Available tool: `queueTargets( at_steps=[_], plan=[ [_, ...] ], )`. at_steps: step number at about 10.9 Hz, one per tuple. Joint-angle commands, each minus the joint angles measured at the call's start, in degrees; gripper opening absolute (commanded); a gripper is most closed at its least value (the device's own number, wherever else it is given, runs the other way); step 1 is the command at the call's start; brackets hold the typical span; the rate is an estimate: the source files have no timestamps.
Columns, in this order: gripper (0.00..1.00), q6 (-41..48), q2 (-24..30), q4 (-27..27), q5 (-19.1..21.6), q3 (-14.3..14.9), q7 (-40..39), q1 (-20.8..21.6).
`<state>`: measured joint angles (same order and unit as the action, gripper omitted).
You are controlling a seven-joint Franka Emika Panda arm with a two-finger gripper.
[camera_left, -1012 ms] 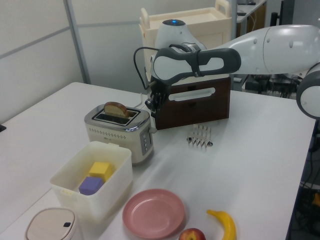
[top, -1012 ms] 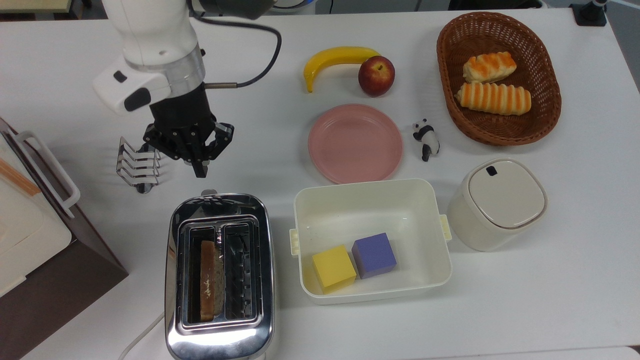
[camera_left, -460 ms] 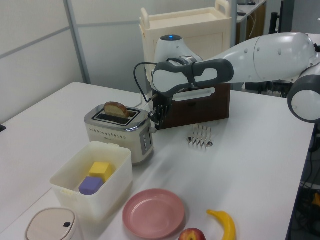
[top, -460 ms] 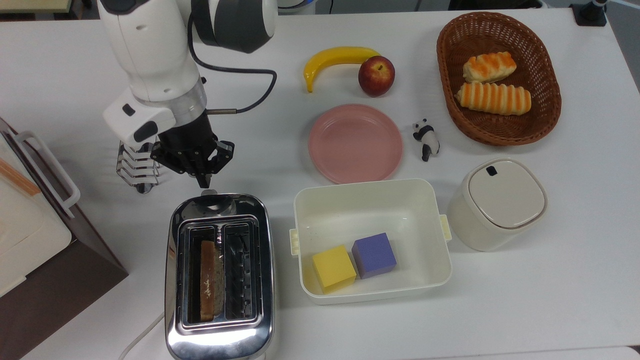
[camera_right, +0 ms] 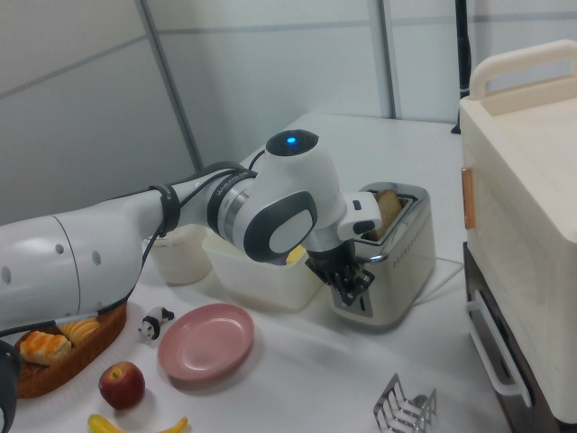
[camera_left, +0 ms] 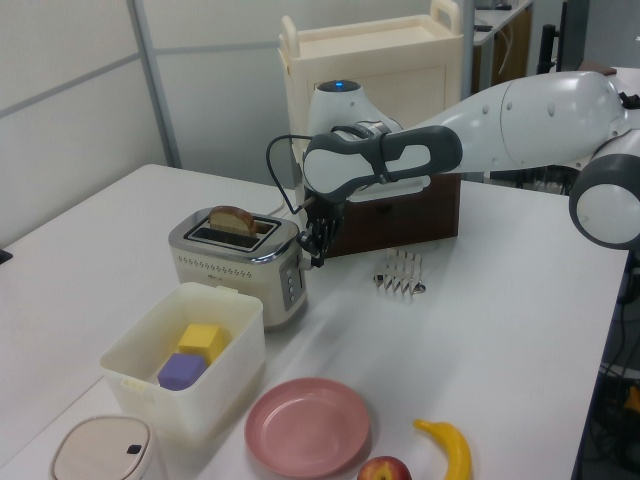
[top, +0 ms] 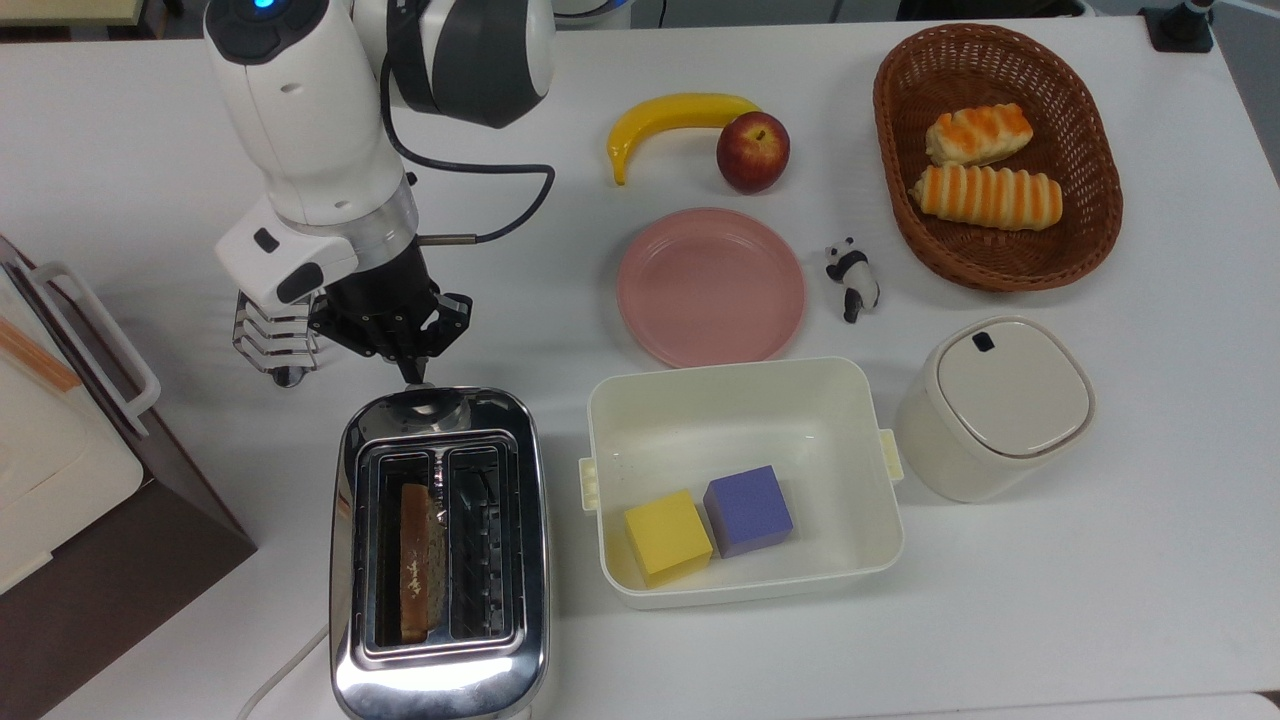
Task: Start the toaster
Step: 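Lower the gripper onto the toaster lever and push it down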
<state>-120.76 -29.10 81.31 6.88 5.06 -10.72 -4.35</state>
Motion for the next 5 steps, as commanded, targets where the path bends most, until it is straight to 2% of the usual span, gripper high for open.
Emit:
queueTargets(
  at_steps=[1, 3, 5],
  plan=[
    [0.0, 0.0, -0.3, 0.1, -0.6, 0.5, -0.7, 0.5],
    [0.0, -0.1, -1.0, 0.2, -0.6, 0.5, -0.8, 0.5],
    [0.0, -4.5, -2.0, 0.4, -0.6, 0.5, -0.5, 0.6]
  ],
)
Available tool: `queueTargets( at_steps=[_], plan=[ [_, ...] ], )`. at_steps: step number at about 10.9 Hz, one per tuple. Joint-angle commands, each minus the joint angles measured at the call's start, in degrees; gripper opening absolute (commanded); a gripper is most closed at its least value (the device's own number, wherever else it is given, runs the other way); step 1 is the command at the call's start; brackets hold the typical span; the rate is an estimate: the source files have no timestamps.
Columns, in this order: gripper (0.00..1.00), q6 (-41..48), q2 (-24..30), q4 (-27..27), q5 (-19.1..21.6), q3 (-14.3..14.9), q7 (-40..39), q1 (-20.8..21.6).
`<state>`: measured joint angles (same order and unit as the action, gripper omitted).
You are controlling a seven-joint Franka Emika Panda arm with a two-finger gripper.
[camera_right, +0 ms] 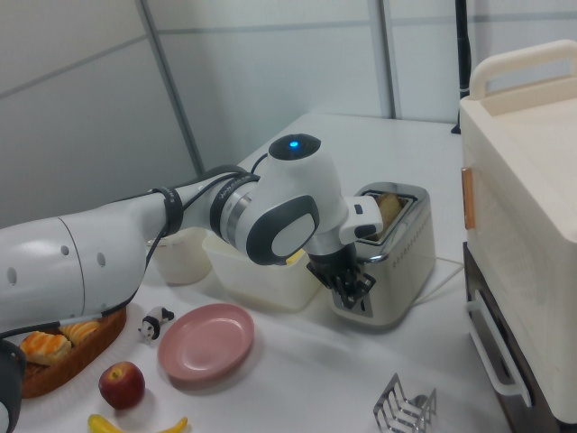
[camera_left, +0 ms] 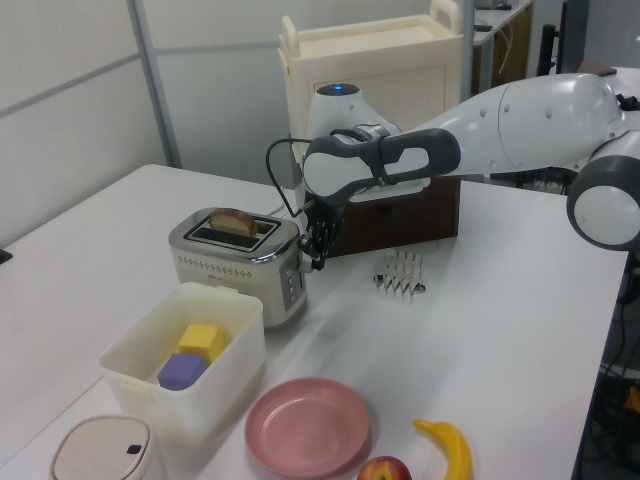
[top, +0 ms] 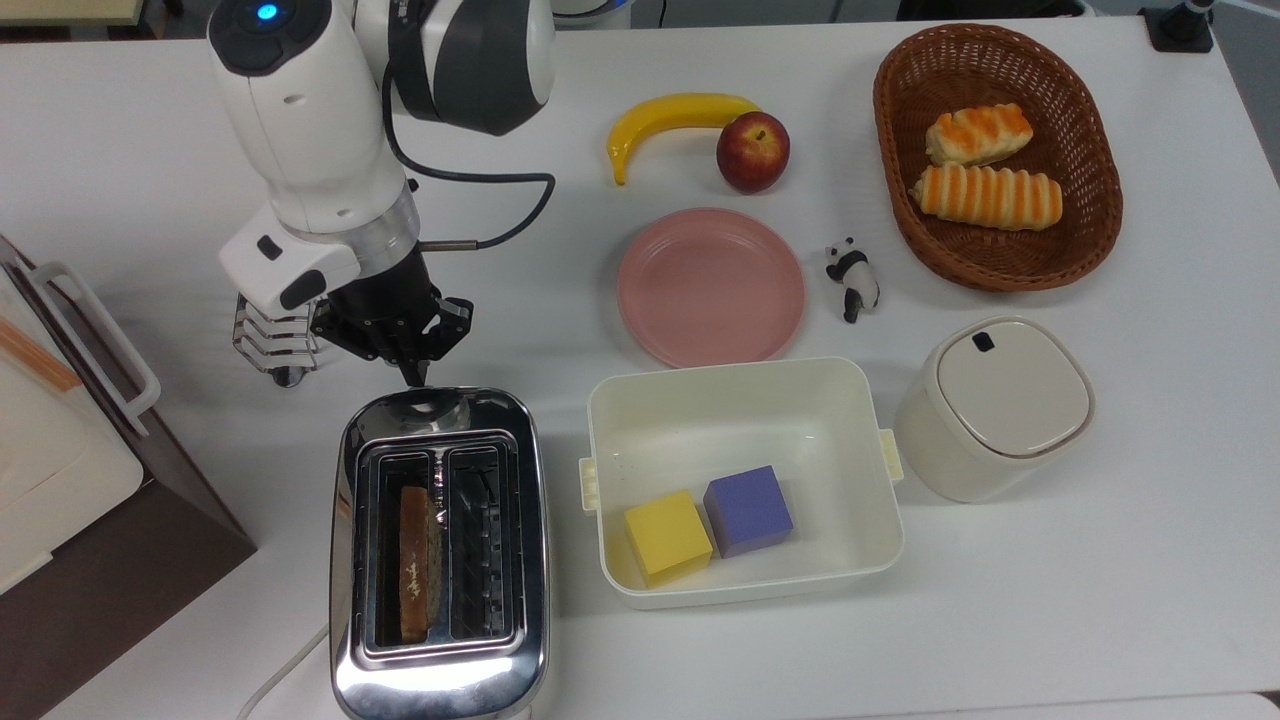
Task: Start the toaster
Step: 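Lower the gripper onto the toaster lever and push it down, then hold the lever pressed down with the gripper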
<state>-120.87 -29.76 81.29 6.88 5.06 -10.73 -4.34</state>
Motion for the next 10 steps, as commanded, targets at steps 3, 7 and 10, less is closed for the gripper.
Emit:
queueTargets(
  at_steps=[3, 7, 10],
  plan=[
    [0.0, -6.9, -3.3, 0.6, -1.2, 0.5, -0.5, 0.6],
    [0.0, -6.9, -5.6, 1.5, -5.1, 0.5, -0.4, 0.7],
    [0.0, -6.9, -7.4, 1.5, -6.8, 0.5, -0.3, 1.0]
  ],
)
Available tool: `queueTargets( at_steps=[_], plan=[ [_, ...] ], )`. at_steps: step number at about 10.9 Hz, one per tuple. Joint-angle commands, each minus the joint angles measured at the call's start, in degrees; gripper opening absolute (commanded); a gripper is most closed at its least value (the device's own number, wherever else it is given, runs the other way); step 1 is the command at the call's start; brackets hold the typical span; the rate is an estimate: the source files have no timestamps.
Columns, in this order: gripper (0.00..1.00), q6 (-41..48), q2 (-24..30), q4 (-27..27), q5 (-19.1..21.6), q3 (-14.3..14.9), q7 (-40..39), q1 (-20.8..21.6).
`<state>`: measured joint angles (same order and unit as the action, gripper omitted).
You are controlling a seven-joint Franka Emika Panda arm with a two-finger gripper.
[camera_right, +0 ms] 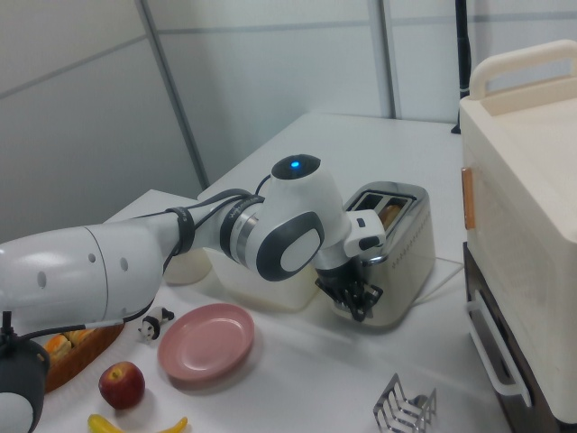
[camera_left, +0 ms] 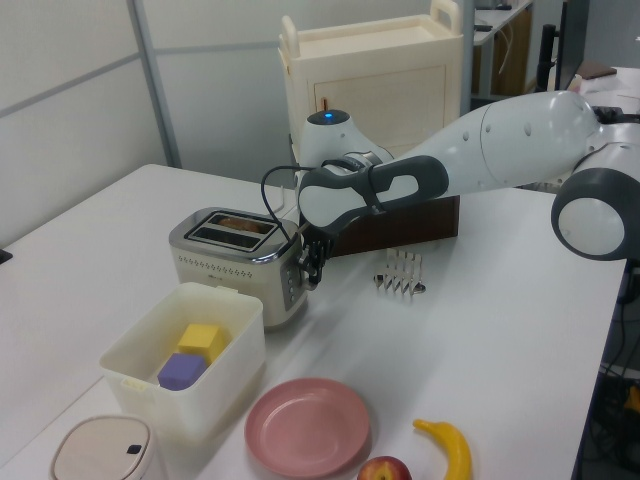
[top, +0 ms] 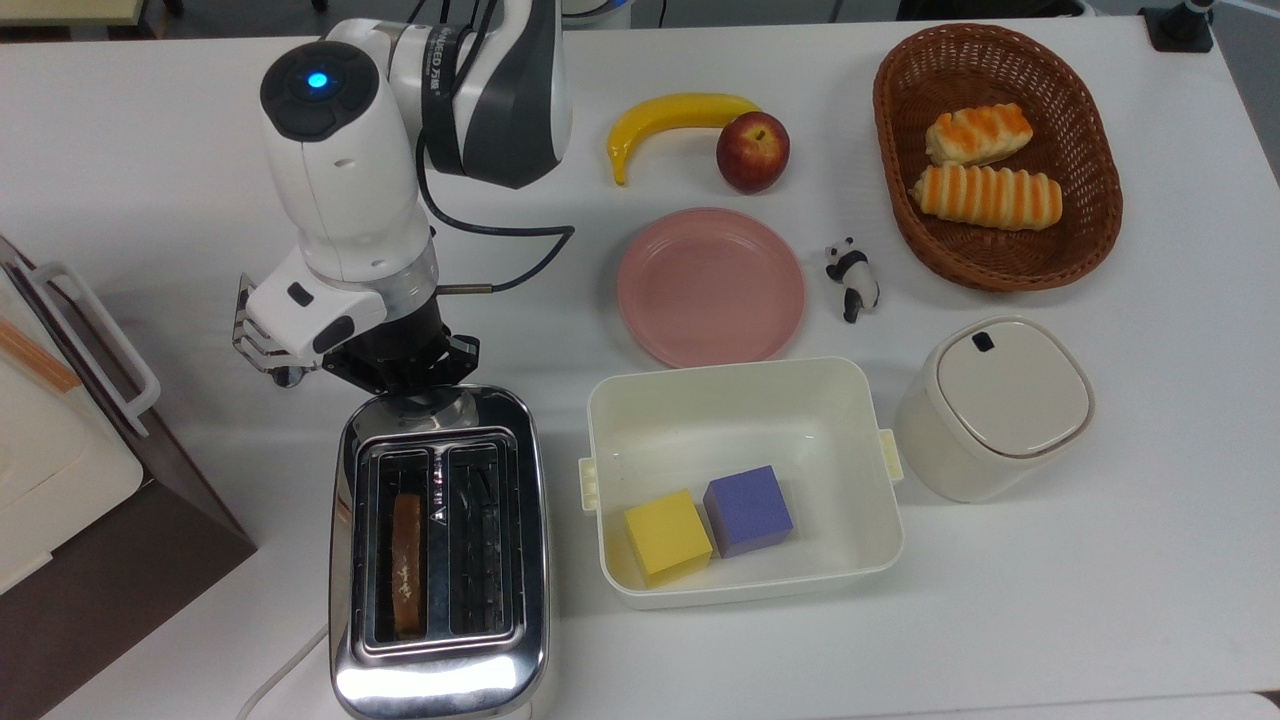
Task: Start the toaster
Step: 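Hold the lever pressed down with the gripper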
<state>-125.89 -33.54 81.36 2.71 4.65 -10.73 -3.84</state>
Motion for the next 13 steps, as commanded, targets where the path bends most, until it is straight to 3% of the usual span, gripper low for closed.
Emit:
queueTargets(
  at_steps=[1, 13],
  plan=[
    [0.0, -1.9, -3.6, 1.4, -2.8, 0.9, 0.0, 0.5],
    [0.0, -1.7, -1.5, 0.3, -2.0, 0.7, 0.5, 0.2]
  ],
)
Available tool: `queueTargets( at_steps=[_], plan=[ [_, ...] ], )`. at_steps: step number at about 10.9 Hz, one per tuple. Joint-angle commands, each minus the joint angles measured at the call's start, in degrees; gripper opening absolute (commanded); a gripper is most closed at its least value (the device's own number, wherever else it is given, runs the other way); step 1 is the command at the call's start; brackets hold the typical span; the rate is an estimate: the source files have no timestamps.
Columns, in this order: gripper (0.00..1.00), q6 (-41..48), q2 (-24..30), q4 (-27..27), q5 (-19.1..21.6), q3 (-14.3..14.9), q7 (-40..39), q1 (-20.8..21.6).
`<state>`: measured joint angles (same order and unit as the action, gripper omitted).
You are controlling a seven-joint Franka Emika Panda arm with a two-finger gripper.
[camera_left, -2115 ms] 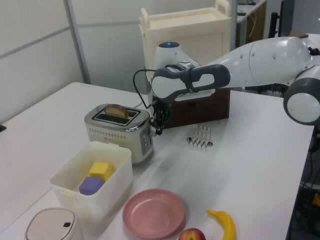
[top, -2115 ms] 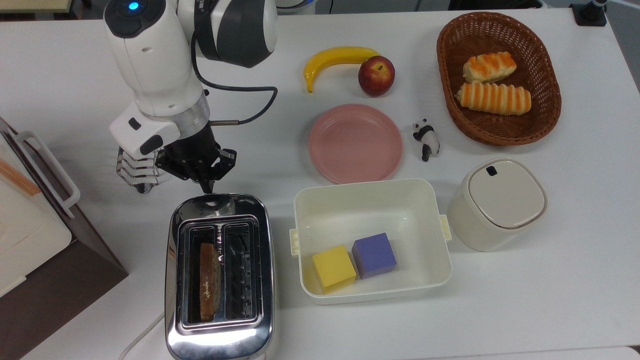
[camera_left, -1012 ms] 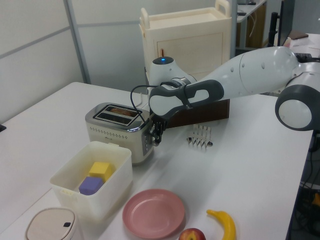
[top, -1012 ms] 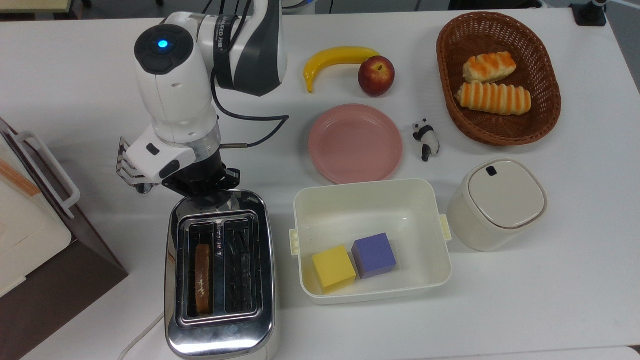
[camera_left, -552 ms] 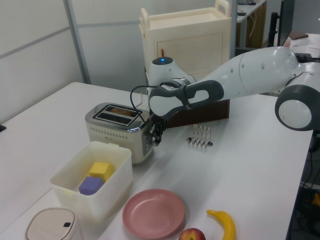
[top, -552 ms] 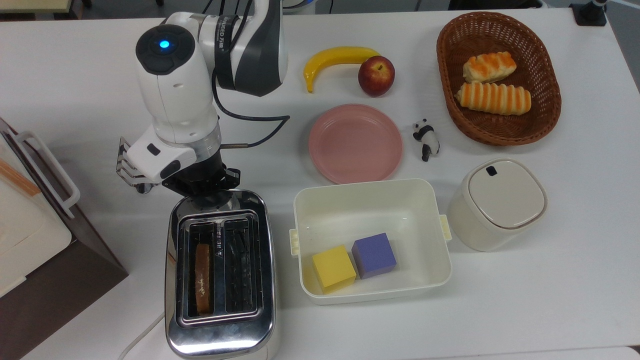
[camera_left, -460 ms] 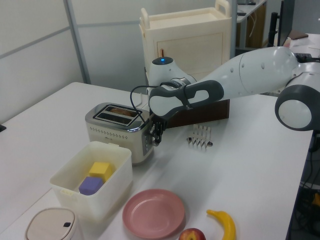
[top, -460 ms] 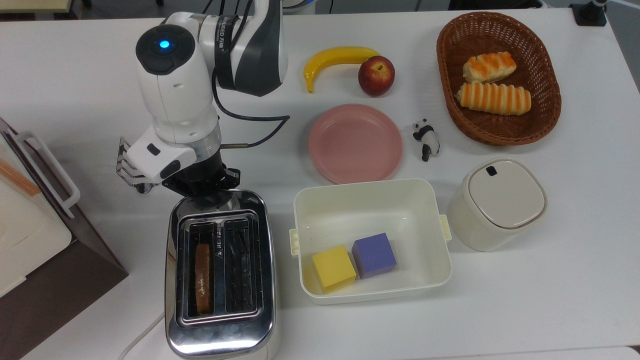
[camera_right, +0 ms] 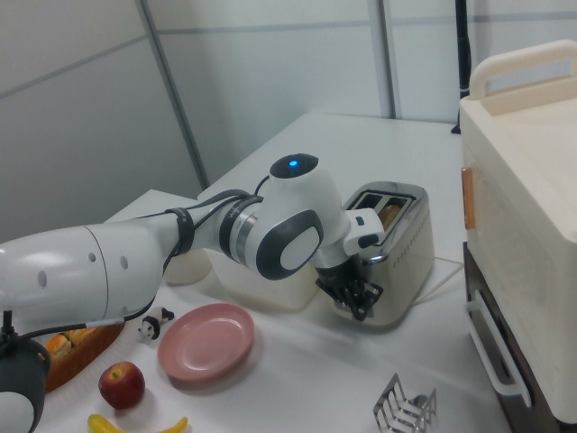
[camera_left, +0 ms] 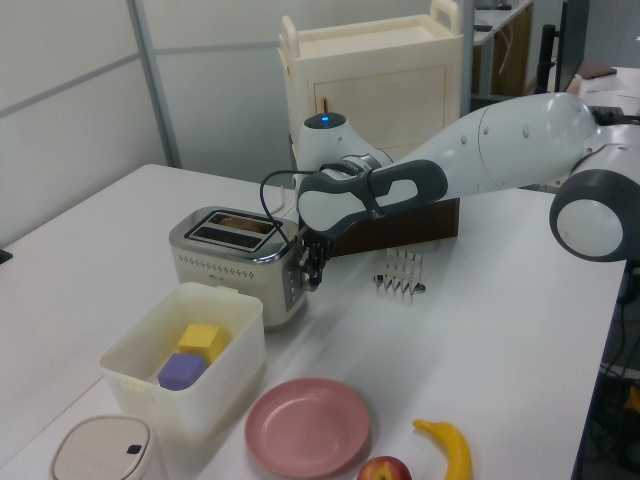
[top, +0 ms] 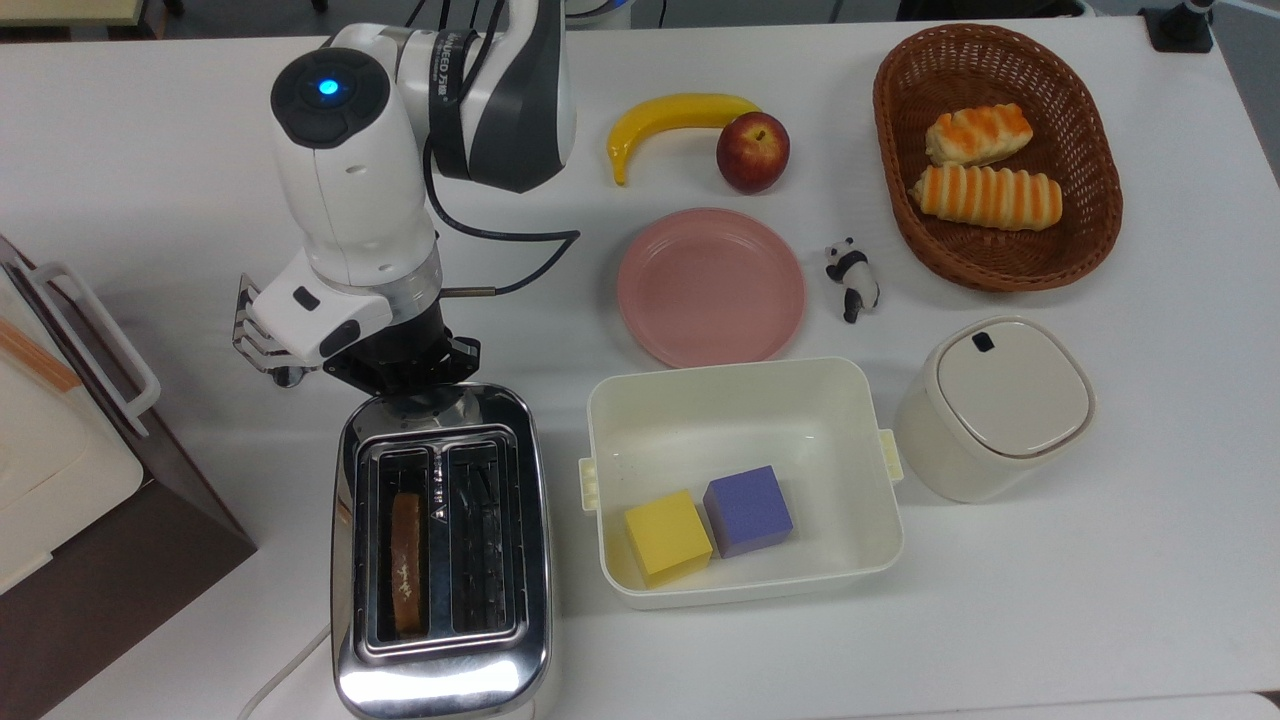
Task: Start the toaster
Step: 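Hold the lever pressed down with the gripper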
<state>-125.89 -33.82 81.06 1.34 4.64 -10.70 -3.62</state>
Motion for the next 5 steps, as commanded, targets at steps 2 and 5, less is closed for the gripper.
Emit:
queueTargets(
  at_steps=[2, 5],
  plan=[
    [0.0, -1.5, -0.6, -0.6, -0.7, 0.7, 1.7, -0.2],
    [0.02, -1.3, 1.7, -0.6, -0.5, 0.7, 2.2, -0.5]
  ],
)
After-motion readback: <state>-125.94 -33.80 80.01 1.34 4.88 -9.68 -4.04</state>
